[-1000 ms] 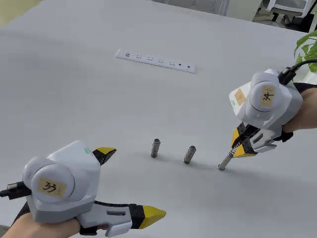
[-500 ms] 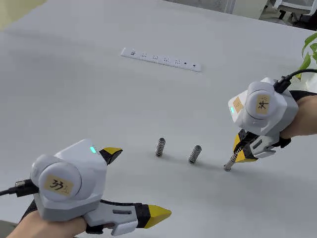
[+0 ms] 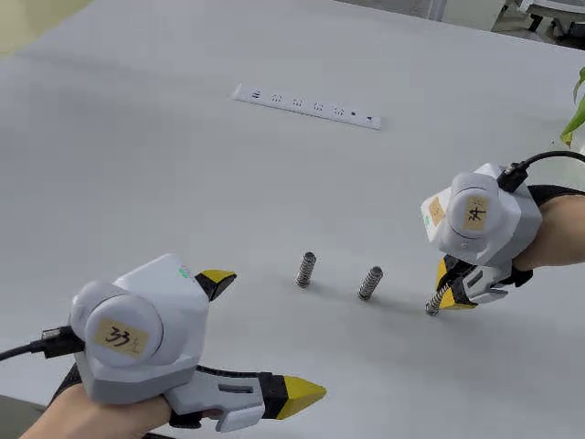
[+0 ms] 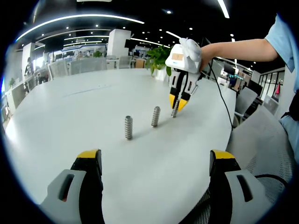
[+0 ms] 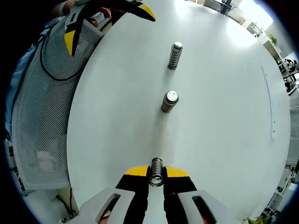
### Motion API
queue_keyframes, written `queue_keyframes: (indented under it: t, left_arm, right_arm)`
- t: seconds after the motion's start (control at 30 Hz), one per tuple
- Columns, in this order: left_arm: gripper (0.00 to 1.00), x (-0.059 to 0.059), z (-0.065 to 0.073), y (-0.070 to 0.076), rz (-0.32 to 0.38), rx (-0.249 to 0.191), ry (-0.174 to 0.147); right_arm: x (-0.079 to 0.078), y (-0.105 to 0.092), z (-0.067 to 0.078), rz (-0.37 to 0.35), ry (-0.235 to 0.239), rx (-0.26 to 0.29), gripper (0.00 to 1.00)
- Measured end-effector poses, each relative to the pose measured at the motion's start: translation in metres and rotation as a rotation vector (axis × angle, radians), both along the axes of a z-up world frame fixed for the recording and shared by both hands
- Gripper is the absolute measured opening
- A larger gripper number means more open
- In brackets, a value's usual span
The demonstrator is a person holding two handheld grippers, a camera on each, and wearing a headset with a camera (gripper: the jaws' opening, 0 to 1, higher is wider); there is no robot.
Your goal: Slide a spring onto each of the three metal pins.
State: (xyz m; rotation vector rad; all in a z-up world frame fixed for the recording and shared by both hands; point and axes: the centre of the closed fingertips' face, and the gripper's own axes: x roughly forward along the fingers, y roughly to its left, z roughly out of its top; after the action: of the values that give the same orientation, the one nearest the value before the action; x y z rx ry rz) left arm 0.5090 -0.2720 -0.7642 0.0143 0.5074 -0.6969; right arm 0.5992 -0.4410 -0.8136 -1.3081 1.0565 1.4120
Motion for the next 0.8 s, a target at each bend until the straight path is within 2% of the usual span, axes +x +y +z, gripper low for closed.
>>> queue_keyframes:
  t: [0.17,0.63,0.73,0.8]
  left_arm:
    - [0.95,-0.0004,-0.0007,-0.0010,-0.003,-0.003,0.003]
    - [0.94,-0.0014,-0.0020,-0.0019,-0.006,-0.006,0.010]
    - [0.94,-0.0018,-0.0020,-0.0018,-0.007,-0.005,0.010]
    - [0.94,-0.0020,-0.0025,-0.0016,-0.006,-0.005,0.013]
  right_arm:
    - [0.0005,-0.0014,-0.0063,-0.010,0.009,-0.004,0.07]
    - [-0.0002,-0.0014,-0.0072,-0.020,0.018,0.004,0.08]
    - [-0.0021,-0.0006,-0.0089,-0.034,0.026,0.012,0.16]
    - [-0.0026,0.0017,-0.0096,-0.049,0.025,0.029,0.28]
